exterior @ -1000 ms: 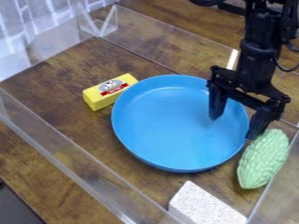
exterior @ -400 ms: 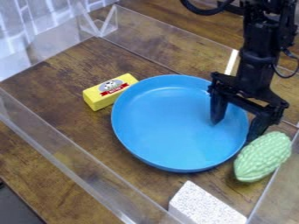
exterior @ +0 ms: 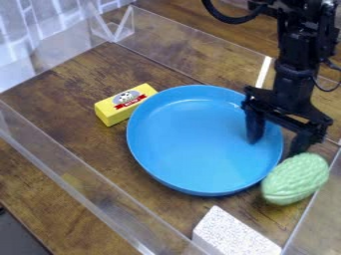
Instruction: Put the green object in the blue tray
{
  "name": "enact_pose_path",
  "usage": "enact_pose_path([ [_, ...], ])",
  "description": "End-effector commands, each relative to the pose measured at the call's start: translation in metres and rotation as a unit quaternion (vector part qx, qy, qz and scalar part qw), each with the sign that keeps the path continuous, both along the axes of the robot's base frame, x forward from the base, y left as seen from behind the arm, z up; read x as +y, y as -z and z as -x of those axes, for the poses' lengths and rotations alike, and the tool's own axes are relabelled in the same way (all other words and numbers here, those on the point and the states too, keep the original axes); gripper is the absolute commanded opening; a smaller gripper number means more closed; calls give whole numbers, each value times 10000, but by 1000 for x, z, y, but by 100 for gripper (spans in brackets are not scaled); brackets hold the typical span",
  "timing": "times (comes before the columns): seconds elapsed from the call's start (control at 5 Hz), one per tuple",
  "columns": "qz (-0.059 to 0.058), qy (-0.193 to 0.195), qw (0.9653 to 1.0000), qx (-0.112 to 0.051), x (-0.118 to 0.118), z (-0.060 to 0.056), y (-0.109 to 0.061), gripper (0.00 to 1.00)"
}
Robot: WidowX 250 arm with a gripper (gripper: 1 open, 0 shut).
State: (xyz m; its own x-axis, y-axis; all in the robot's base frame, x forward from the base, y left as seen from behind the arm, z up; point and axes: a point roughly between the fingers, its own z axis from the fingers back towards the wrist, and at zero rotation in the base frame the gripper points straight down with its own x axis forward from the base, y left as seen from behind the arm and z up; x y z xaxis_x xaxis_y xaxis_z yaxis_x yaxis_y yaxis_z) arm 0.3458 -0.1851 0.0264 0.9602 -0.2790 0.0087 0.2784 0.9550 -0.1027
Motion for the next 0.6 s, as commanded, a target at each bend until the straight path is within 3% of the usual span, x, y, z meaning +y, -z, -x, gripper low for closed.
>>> enact_pose_path([
  [0.0, 138, 238, 9994, -202, -7, 8, -9, 100],
  [0.4, 95, 401, 9991, -98, 17, 13, 0, 100],
])
